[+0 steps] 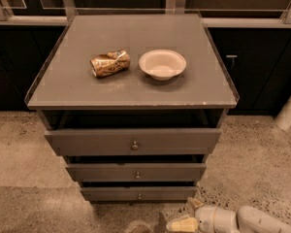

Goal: Open bottom drawer

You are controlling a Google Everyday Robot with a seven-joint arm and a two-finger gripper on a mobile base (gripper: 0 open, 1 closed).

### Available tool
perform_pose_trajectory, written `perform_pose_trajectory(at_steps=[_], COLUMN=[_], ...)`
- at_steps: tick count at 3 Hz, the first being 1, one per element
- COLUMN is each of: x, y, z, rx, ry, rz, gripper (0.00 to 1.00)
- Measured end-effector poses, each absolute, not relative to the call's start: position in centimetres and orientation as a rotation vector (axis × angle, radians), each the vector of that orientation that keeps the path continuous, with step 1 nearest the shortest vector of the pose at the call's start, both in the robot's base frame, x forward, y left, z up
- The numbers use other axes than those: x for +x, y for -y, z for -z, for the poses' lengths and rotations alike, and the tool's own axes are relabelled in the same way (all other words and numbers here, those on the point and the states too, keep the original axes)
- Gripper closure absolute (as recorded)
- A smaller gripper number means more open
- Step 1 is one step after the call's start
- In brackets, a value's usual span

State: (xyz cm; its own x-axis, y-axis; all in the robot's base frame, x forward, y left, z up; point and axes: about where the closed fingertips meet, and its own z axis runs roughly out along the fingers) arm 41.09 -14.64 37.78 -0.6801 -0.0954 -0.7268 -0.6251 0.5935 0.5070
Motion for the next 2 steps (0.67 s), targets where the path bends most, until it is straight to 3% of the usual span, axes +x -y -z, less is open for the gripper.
perform_pose_trajectory(at_steps=[2], x=[43.7], y=[15.0], z=[-33.4], rx=[-0.610], ry=[-2.093], rz=[-0.862], gripper=[0.00])
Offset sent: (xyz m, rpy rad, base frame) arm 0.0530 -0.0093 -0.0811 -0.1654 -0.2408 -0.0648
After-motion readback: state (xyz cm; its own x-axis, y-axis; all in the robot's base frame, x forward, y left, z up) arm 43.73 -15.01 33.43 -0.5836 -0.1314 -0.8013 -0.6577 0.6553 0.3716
